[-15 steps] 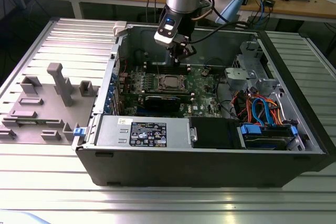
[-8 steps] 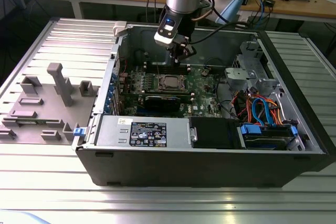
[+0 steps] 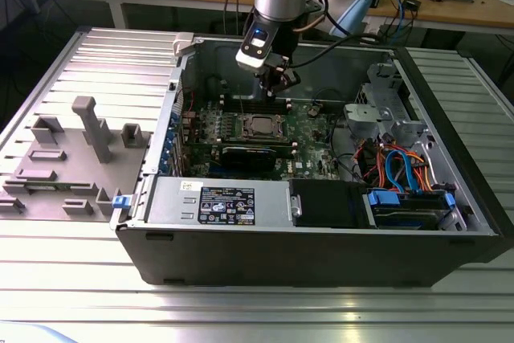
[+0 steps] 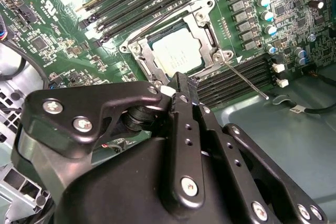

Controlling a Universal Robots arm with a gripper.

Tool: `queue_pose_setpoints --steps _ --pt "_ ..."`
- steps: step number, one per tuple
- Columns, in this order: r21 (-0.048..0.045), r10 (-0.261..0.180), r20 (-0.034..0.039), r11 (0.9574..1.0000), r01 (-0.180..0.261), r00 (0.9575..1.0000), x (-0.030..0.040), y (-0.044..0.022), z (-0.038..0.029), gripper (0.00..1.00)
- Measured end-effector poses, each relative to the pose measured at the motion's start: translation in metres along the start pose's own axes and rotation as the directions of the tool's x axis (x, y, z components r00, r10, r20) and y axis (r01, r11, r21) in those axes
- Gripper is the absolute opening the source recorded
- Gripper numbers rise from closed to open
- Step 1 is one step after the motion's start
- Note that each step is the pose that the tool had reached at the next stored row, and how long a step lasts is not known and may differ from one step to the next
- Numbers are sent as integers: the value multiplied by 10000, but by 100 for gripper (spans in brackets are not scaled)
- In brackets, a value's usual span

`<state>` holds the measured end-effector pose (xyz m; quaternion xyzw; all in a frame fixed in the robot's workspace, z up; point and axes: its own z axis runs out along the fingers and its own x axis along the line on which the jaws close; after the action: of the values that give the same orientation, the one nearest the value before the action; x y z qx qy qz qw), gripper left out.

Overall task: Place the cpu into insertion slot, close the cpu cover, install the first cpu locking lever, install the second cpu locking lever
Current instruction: 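Install the first cpu locking lever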

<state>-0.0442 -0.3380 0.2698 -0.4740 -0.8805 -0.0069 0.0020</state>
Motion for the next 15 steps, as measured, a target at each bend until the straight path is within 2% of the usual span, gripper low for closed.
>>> queue_pose_setpoints --steps 4,7,10,13,14,15 --pt "1 -53 0 10000 53 10000 -1 0 0 11" --pt "4 -433 -4 9991 433 9991 -1 0 0 11" --pt "10 -1004 -11 9950 1004 9950 -1 0 0 11" --pt "16 -1643 -18 9864 1643 9864 -1 -1 0 11" --pt "17 -1729 -19 9849 1729 9849 -1 -1 0 11" --pt "19 -2036 -23 9791 2036 9791 -1 -1 0 11"
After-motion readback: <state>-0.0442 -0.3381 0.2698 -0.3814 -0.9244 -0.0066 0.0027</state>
